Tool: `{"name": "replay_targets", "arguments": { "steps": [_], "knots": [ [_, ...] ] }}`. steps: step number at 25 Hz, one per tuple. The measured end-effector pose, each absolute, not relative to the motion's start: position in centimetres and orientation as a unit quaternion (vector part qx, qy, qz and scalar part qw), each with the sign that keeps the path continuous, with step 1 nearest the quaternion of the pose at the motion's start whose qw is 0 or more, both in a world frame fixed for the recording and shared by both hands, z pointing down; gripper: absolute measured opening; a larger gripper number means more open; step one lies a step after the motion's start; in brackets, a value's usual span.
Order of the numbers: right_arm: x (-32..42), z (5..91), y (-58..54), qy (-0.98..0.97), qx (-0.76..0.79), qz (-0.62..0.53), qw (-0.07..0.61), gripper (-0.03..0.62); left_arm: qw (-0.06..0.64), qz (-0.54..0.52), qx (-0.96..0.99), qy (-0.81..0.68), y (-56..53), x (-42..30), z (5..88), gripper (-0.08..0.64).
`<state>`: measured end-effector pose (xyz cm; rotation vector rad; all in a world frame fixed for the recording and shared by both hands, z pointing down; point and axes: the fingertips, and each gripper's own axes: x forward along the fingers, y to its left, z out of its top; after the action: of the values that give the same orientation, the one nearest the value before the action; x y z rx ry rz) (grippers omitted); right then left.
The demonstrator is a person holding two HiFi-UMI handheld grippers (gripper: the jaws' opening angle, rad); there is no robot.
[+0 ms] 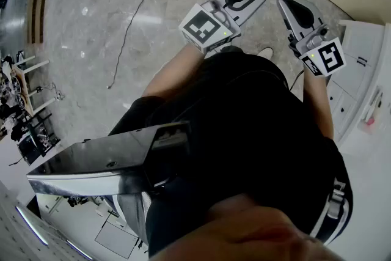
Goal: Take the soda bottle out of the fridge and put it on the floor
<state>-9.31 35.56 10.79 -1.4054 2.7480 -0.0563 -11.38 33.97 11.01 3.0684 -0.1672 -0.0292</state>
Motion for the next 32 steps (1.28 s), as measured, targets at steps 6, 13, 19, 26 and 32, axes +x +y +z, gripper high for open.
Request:
{"name": "replay_targets", "arguments": {
  "steps": [6, 13, 19, 26, 32],
  "knots": [
    [-8.6, 11.1, 36.6, 0.888, -0.459, -0.016, 0.027, 0.014, 0.033, -0.009, 0.998, -0.056, 34.9, -10.7, 11.3, 0.005],
    [-7.5, 11.4, 37.9, 0.884, -0.466, -0.019, 0.024, 0.014, 0.034, -0.006, 0.998, -0.06, 35.9, -9.7, 11.7, 0.005],
    [-6.0, 11.7, 40.0, 0.891, -0.454, -0.015, 0.029, 0.014, 0.032, 0.0, 0.998, -0.054, 37.7, -8.1, 12.1, 0.005],
    [-3.2, 12.1, 42.0, 0.893, -0.448, -0.011, 0.039, 0.014, 0.022, 0.006, 0.998, -0.062, 39.8, -5.3, 12.3, 0.005],
    [-0.5, 12.3, 42.7, 0.894, -0.447, -0.003, 0.039, 0.014, 0.027, 0.009, 0.996, -0.081, 40.9, -2.6, 13.0, 0.005]
  ]
}}
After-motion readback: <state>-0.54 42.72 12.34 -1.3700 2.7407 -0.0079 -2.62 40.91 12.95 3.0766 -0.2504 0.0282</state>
